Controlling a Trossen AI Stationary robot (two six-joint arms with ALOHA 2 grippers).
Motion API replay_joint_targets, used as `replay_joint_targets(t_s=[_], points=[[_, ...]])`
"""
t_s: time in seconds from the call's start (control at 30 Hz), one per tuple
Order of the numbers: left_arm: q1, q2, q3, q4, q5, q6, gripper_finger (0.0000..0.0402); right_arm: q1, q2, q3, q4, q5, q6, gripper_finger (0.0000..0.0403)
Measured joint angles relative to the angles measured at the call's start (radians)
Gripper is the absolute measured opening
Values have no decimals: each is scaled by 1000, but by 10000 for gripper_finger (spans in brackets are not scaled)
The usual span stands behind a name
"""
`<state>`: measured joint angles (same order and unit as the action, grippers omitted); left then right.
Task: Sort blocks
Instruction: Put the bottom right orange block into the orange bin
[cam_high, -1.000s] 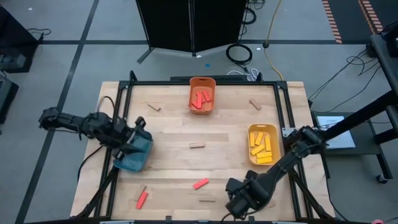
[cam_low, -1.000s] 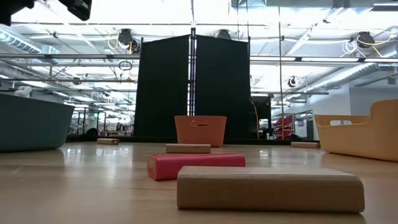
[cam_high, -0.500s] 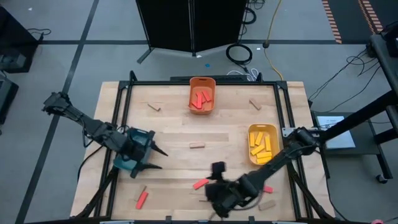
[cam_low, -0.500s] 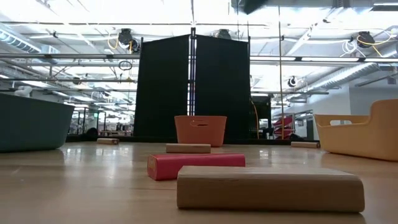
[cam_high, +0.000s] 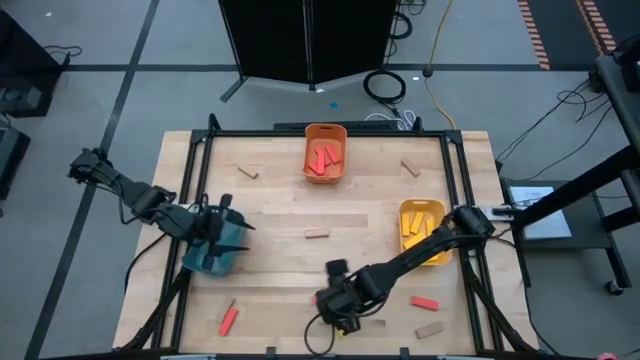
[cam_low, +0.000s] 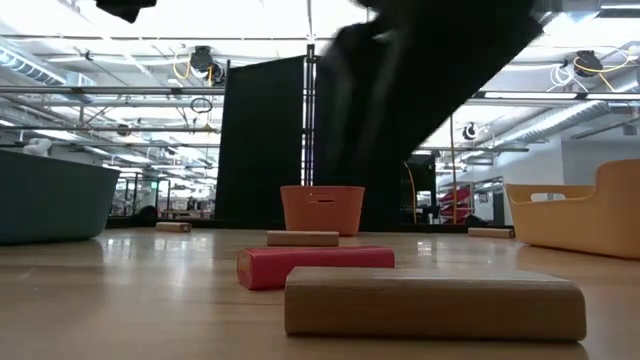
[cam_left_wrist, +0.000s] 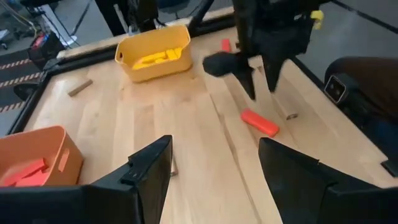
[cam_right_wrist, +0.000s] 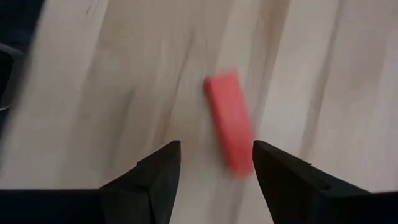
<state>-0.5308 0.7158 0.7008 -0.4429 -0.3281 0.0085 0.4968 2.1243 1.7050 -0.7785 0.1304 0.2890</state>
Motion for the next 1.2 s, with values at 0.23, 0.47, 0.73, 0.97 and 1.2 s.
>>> replay_joint_targets(t_s=[0.23,0.47,0.73,0.97,1.2], points=[[0,-11,-26,14,0,7,238,44,-108,2,-447,-214,618,194],[0,-11,-36,18,0,4,238,175,-115,-25,-696,-226,765,194],[0,-11,-36,26,0,5,238,202,-115,-176,-646,-350,734,194],[0,-11,-36,26,0,5,238,190,-115,-307,-523,-397,662,194],[0,-11,-36,26,0,6,238,190,-115,-397,-435,-454,637,194]])
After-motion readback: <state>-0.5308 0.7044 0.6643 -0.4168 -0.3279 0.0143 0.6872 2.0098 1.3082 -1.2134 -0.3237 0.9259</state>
